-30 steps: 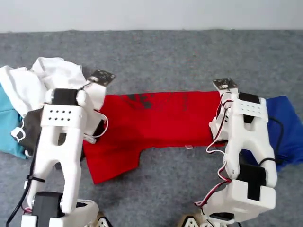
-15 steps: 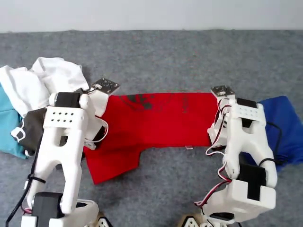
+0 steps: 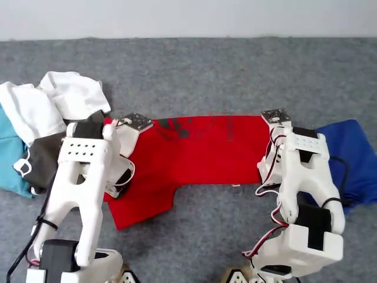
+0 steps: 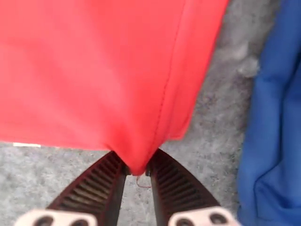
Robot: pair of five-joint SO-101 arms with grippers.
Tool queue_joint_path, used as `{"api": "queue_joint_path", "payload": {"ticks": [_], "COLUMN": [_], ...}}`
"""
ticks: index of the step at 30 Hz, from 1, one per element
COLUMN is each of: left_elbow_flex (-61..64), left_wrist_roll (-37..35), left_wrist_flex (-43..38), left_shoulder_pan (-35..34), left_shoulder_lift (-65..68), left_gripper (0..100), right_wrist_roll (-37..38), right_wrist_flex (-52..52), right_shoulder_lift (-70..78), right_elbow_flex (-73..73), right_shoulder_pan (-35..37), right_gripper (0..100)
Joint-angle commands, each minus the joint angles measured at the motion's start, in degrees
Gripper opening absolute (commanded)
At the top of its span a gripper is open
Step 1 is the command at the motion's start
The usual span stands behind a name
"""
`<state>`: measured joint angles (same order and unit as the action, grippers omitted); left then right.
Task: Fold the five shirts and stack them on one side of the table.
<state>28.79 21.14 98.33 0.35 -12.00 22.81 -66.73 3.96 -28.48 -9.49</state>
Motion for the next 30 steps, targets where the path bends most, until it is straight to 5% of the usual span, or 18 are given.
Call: {"api": "queue_joint_path", "payload": {"ticks": [1,9,18,30], "left_elbow_flex": [1.19,1.27,0.31,-13.23], "left_wrist_roll": [0.88,0.88,6.15,6.24], "left_wrist_flex": [-1.49,-1.58,0.35,0.00], "left_shoulder_pan": [0.26,0.18,0.00,-2.64], "left_shoulder_lift": [-1.49,-1.49,-2.02,-1.58], "left_gripper": [2,12,11,11], "right_wrist_roll": [0.62,1.58,1.85,-3.96], "right_wrist_flex": [0.48,-6.37,-16.31,8.75], "right_shoulder_lift": [-2.07,-2.68,-2.68,-1.98], "right_elbow_flex": [0.26,1.93,14.59,13.54], "right_shoulder_pan": [-0.66,1.10,3.65,8.75], "right_gripper": [1.6,21.4,21.7,21.6]}}
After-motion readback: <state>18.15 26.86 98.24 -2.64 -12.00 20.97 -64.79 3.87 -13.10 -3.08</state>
